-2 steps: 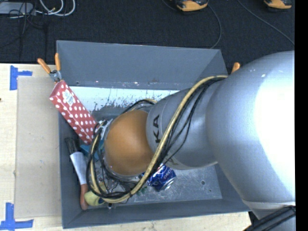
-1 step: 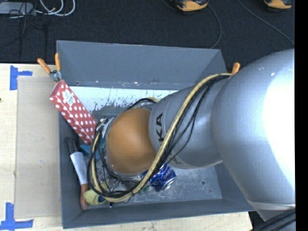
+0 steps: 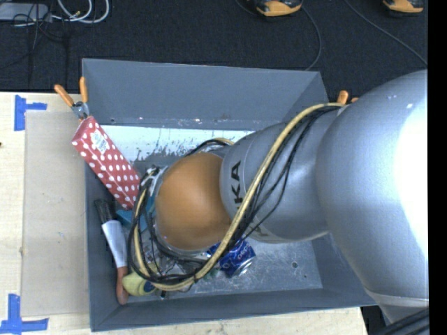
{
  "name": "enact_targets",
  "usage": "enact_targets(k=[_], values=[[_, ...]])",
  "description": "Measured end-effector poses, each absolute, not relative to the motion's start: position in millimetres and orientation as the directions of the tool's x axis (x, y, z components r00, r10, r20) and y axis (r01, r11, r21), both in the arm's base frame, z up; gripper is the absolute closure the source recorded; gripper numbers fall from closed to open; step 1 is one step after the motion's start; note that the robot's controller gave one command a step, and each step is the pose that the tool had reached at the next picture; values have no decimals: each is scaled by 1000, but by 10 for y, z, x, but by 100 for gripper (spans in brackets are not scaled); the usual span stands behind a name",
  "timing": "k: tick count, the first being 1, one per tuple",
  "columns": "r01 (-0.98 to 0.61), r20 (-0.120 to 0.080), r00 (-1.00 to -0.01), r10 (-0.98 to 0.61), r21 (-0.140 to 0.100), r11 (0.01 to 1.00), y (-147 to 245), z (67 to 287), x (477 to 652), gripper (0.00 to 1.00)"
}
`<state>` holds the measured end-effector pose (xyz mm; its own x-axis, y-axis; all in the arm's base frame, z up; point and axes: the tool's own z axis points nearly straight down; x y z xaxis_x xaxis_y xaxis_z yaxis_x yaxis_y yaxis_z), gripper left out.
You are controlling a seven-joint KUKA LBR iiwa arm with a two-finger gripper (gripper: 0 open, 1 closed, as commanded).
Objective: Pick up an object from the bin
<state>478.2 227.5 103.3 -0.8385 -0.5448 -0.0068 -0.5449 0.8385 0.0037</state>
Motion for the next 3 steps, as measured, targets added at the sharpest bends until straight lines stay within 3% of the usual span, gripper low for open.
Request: enact_targets(k=[2, 3], values=[[-544, -3, -839, -544, 4, 839, 2273, 1239, 4772, 100], [-544, 3, -839, -544, 6, 839, 2269, 1466, 4759, 100]])
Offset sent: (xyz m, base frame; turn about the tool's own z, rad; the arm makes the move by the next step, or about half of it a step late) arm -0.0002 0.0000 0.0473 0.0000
